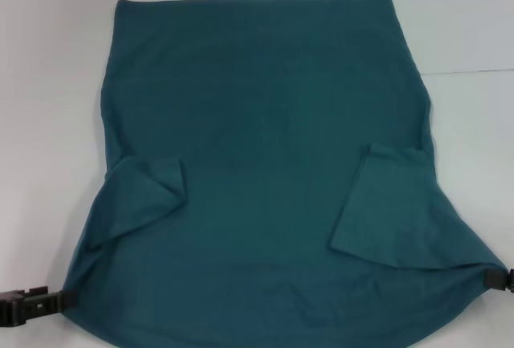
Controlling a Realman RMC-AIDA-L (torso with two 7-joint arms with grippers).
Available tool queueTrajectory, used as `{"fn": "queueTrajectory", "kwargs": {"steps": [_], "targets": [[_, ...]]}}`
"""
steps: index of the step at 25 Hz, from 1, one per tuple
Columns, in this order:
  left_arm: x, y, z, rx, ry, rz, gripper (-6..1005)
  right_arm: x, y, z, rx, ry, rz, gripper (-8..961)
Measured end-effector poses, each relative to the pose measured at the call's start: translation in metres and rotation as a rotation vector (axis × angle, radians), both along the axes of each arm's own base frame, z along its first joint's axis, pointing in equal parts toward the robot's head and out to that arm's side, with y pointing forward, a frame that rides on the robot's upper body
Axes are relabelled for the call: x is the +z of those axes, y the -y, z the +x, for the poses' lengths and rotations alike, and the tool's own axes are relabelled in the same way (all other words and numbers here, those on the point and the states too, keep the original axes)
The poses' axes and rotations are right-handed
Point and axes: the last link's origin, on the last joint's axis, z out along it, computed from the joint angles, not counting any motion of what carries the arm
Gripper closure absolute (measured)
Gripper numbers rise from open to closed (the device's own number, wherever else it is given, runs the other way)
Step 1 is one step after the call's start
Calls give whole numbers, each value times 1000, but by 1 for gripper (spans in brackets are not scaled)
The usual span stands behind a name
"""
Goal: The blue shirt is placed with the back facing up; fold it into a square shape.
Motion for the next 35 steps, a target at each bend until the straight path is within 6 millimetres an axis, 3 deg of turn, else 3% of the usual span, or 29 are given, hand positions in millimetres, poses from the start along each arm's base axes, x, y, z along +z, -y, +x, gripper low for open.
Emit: {"fn": "queueTrajectory", "kwargs": {"steps": [17,35], "targets": [[-5,-6,2,12,15,-19,264,0,-4,-2,4,0,4,924],[20,-17,-2,202,105,52,264,3,-9,-4,1,-2,6,924]]}}
